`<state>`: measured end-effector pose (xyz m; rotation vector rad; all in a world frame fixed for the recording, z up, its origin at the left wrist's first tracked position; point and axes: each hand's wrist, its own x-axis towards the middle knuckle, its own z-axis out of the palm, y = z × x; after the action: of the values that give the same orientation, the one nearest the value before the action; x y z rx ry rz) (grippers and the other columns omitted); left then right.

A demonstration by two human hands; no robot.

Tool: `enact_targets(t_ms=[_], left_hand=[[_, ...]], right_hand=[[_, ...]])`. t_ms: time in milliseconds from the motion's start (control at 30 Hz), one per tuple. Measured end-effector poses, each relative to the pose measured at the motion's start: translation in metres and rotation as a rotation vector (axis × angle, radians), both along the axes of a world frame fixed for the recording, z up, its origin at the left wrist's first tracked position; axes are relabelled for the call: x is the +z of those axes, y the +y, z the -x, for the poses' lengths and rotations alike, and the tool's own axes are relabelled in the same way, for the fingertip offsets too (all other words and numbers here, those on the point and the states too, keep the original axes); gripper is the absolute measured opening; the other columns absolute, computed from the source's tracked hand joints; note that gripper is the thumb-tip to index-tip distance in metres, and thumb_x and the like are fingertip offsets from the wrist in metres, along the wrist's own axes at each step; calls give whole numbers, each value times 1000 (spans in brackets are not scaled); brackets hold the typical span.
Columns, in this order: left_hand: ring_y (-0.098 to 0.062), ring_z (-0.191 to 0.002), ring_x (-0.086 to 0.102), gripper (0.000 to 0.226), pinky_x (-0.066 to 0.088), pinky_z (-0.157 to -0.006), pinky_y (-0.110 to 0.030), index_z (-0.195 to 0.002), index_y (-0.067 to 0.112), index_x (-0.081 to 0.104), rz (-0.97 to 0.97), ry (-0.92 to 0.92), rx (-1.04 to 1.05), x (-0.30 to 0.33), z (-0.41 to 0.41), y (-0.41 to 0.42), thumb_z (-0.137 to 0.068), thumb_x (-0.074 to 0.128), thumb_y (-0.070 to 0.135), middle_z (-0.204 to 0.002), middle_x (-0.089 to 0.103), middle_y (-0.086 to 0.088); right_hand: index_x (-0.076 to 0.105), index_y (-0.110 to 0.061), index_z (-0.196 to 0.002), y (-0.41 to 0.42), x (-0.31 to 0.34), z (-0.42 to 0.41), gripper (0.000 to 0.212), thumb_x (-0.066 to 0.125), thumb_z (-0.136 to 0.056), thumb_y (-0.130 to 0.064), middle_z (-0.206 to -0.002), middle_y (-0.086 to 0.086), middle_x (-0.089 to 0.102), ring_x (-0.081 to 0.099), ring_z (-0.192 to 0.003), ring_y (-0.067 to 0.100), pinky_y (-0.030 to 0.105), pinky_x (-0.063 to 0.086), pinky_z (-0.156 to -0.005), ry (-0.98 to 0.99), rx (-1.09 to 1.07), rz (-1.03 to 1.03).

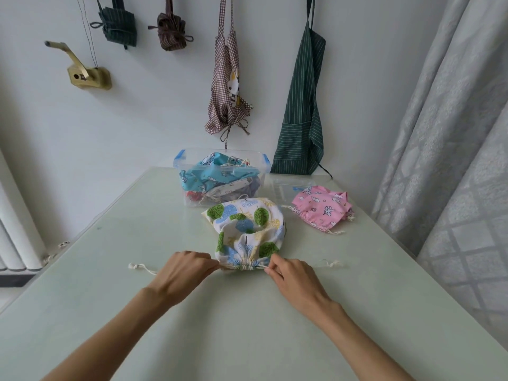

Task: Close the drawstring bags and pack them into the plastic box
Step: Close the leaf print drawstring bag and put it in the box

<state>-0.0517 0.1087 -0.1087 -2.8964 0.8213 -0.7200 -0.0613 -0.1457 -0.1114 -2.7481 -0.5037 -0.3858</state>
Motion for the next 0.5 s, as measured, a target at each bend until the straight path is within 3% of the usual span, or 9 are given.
enact_targets(t_ms=[67,167,300,367,433,500], left_hand=[[-13,-45,54,28,23,-36,-19,-68,29,66,18,10,-14,0,-3,7,-87,48,40,-53,53,13],[-17,-52,59,14,29,-37,-22,-73,28,69,19,38,-29,1,-6,10,-85,66,35,-58,58,10],[-18,-67,64,19,35,-41,-26,-76,26,71,68,69,136,3,-7,4,-87,64,39,-71,64,10],[-14,-91,63,20,44,-55,-29,-103,30,69,78,98,217,7,1,-1,-90,60,40,-103,65,11],[-17,-114,52,43,45,-71,-29,-132,28,51,110,186,354,12,10,-2,-91,55,41,-130,52,7],[-17,-110,54,36,45,-72,-30,-124,30,56,262,184,422,15,24,-7,-90,55,40,-123,55,7]], right_hand=[[54,-17,-93,-4,2,1,20,47,-96,-35,-91,5,70,62,-85,31,35,42,-67,-6,27,8],[57,-17,-92,-5,5,1,20,51,-95,-35,-88,5,69,60,-84,30,32,37,-65,32,2,-16],[62,-22,-90,6,2,4,20,55,-90,-41,-89,-1,70,62,-87,24,28,34,-64,84,-49,-56],[63,-23,-89,10,1,5,19,56,-89,-40,-89,-2,71,63,-86,22,27,35,-65,93,-43,-71],[63,-22,-86,11,0,6,18,57,-88,-39,-82,-2,69,61,-79,21,27,36,-63,103,-43,-85],[62,-22,-84,11,-1,7,17,57,-88,-37,-73,-3,63,52,-69,19,27,36,-61,107,-50,-101]])
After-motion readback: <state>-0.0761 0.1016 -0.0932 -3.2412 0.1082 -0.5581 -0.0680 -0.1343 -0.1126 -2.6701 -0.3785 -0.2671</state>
